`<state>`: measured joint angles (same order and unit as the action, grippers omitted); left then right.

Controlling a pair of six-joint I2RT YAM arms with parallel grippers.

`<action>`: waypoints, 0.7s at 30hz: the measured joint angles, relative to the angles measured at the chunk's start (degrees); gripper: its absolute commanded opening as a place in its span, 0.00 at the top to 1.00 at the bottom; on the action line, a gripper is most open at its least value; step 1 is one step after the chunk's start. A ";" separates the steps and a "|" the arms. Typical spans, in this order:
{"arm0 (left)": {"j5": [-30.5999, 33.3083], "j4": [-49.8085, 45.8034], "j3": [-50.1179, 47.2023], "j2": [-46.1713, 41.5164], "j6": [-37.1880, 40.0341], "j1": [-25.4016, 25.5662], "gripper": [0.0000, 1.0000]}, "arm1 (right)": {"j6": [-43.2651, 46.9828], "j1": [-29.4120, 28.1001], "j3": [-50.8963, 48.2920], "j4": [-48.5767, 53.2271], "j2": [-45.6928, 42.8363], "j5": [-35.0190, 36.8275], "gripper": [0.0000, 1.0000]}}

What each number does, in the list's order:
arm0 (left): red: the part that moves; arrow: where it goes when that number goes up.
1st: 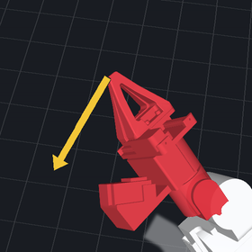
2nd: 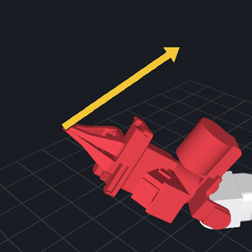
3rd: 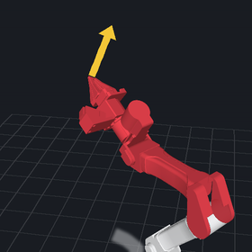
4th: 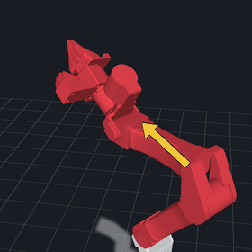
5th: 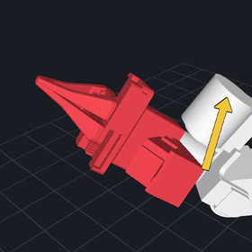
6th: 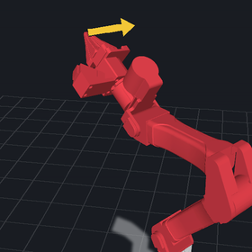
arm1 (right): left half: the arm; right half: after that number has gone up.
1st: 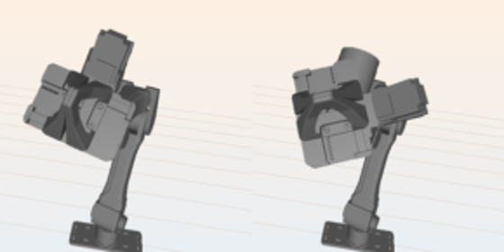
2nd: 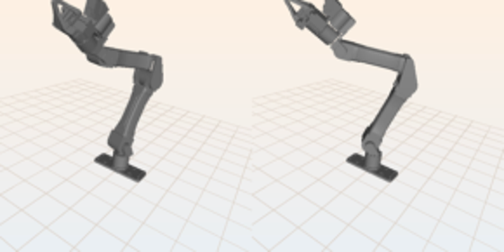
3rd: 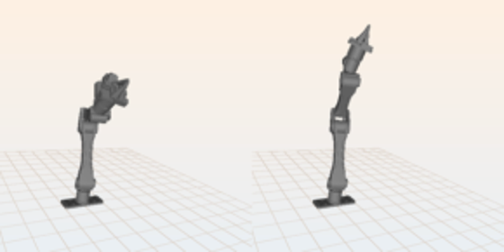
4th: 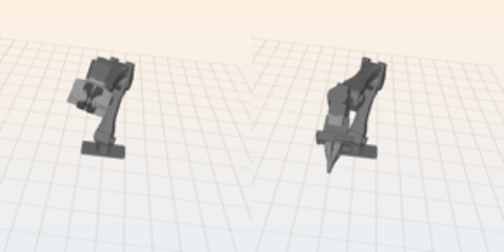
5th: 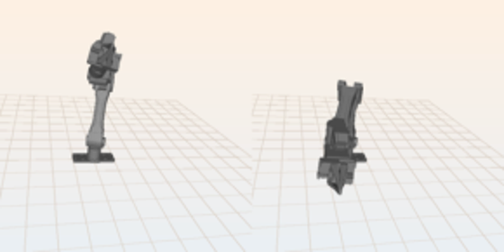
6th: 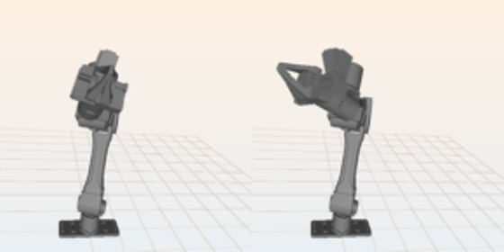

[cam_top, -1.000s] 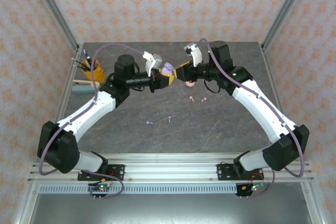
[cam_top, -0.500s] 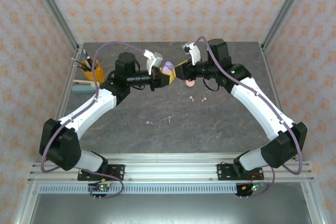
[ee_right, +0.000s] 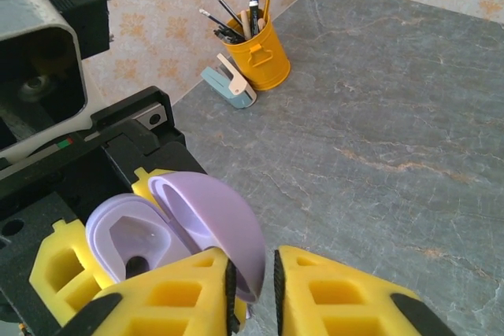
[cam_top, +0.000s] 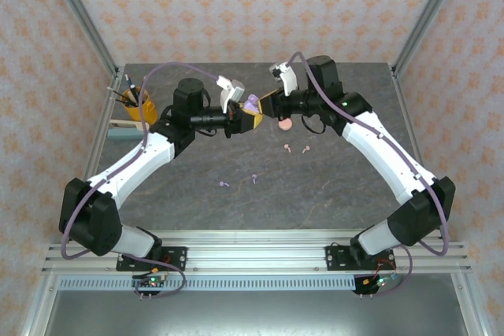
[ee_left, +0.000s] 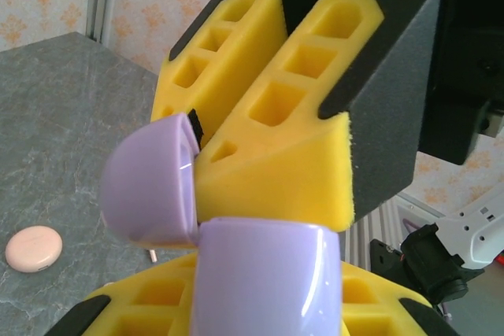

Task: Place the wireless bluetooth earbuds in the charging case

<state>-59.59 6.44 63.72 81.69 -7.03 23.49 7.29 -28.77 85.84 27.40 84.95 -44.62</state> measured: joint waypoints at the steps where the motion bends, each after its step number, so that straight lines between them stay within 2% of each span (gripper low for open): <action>1: 0.00 -0.24 0.00 0.00 0.00 -0.02 0.80 | 0.13 -0.07 0.13 0.20 0.13 -0.04 0.86; 8: 0.00 -1.29 0.11 0.00 0.09 -0.13 0.77 | 0.55 0.00 0.33 1.05 0.42 -0.20 0.99; 15: 0.20 -3.30 1.38 0.00 1.62 -0.24 0.54 | 0.48 -0.07 0.37 1.29 0.52 -0.42 1.00; 18: 0.76 -4.22 1.51 0.00 2.47 -0.24 0.40 | 0.48 -0.07 0.39 1.29 0.52 -0.35 1.00; 21: 1.62 -5.86 1.60 0.00 3.39 -0.24 0.36 | 0.48 -0.07 0.39 1.29 0.52 0.13 1.00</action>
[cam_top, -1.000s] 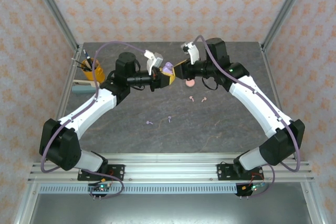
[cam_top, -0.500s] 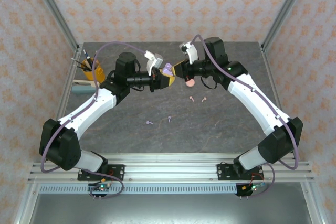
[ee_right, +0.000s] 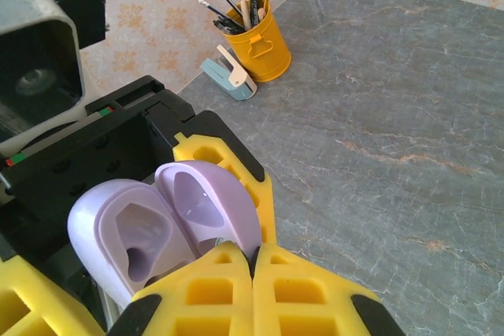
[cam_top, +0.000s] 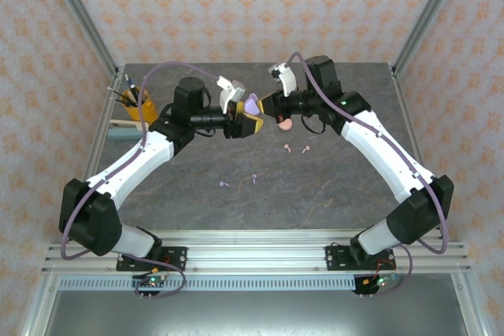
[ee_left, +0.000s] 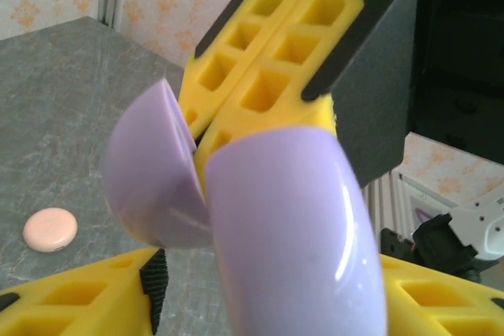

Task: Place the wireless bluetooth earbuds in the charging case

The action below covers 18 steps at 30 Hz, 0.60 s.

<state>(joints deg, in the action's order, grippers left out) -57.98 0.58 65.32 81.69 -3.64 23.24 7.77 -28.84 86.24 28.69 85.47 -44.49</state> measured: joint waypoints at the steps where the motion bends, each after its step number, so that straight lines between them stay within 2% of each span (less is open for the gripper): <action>1: 0.20 -0.70 0.02 -0.02 0.50 0.00 0.35 | 0.00 0.00 0.00 0.02 0.00 0.39 1.00; 8: 2.73 -5.90 0.07 -2.54 3.74 -0.07 0.22 | 0.04 0.00 0.66 0.48 0.00 4.52 1.00; 15: 11.58 -9.31 -2.62 -12.11 8.59 -0.90 0.15 | 0.46 0.00 2.84 1.09 0.04 10.54 1.00; 17: 15.04 -10.93 -2.71 -14.43 10.47 -0.90 0.00 | 0.44 0.00 3.21 1.20 0.09 11.85 1.00; 18: 17.33 -11.89 -2.69 -15.54 11.26 -0.90 0.00 | 0.44 0.00 3.37 1.49 0.15 12.46 1.00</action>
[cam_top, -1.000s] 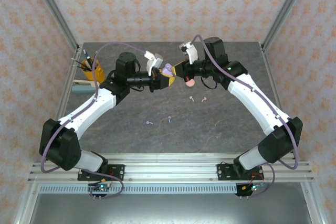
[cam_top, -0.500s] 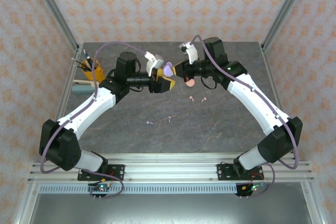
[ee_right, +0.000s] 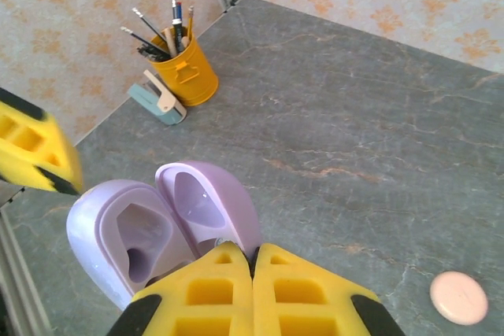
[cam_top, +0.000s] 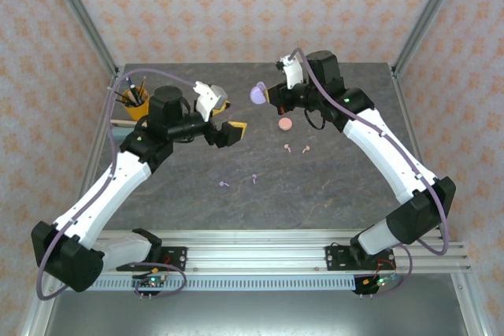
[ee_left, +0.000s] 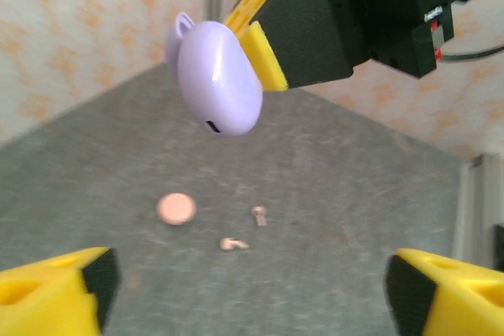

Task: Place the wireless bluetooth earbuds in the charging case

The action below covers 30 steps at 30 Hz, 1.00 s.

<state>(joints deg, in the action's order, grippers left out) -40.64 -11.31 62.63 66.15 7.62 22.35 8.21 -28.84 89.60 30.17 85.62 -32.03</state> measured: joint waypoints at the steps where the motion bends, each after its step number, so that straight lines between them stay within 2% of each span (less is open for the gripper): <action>1: 2.29 -1.05 0.11 -0.87 0.94 0.00 0.00 | -0.02 0.00 0.20 0.26 0.04 0.52 1.00; 6: 16.33 -6.29 3.43 -2.36 1.95 0.00 0.00 | -0.48 0.00 0.92 2.01 0.07 2.80 1.00; 12: 33.38 -5.84 4.00 -3.96 -1.60 -0.02 0.00 | -1.62 0.00 2.49 3.76 0.04 4.66 1.00; 15: 37.03 -6.80 5.68 -3.78 -0.72 -0.28 0.00 | -1.77 0.00 2.95 5.09 0.04 5.33 1.00; 18: 36.35 -10.19 11.52 -0.83 2.03 -0.28 0.00 | -1.55 0.00 3.19 6.80 0.04 5.97 1.00; 21: 32.50 -14.16 18.62 4.17 4.92 -0.35 0.00 | -0.66 0.00 3.67 8.68 0.24 6.25 1.00; 30: 9.60 -35.52 42.80 24.83 12.55 -0.35 0.00 | 5.46 -0.74 9.88 13.88 4.04 6.47 1.00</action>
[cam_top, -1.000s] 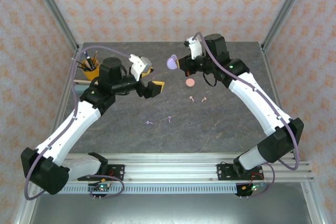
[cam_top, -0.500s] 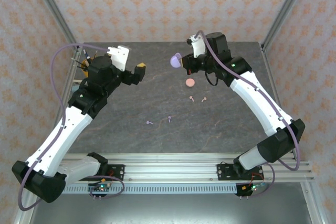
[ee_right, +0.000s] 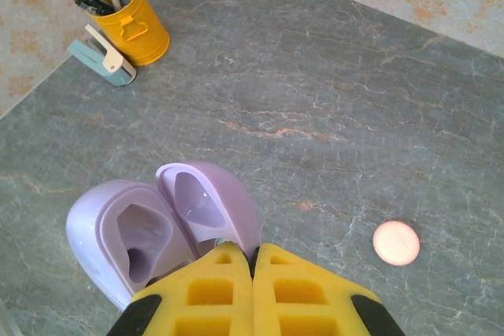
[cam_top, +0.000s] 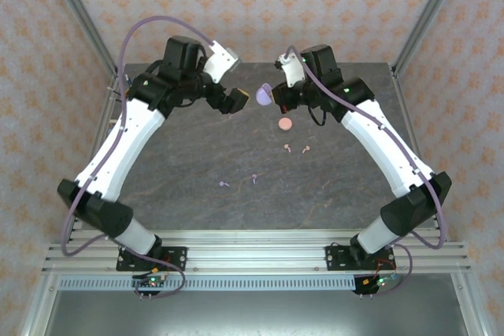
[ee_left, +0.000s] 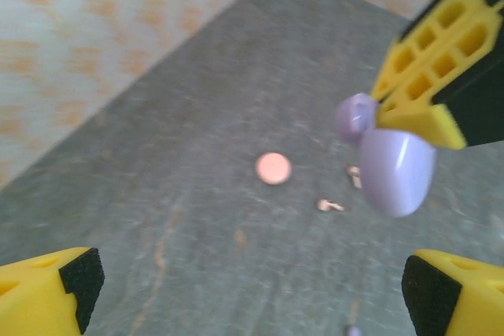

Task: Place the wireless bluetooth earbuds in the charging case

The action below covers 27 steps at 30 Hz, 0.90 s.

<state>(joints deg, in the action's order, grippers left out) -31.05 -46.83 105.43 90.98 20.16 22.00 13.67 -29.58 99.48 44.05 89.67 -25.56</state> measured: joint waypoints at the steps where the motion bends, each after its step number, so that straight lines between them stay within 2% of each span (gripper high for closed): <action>1: -1.92 -1.64 1.62 1.55 0.59 0.00 0.01 | 0.76 -0.26 0.81 0.70 0.31 0.04 1.00; 12: -17.99 -13.66 10.67 9.66 3.80 0.02 0.09 | 6.38 -0.92 5.51 6.10 3.43 0.07 1.00; 21: -21.75 -16.83 11.34 11.74 4.79 0.00 0.13 | 7.21 -0.98 5.53 6.84 3.93 -1.03 1.00; 27: -23.39 -17.27 12.52 14.45 5.38 0.00 0.21 | 7.17 -1.53 5.57 7.02 3.93 -2.45 1.00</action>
<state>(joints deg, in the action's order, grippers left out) -54.43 -64.10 117.95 105.43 25.54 22.00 20.84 -31.11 105.06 51.07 93.60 -28.01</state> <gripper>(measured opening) 0.812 0.048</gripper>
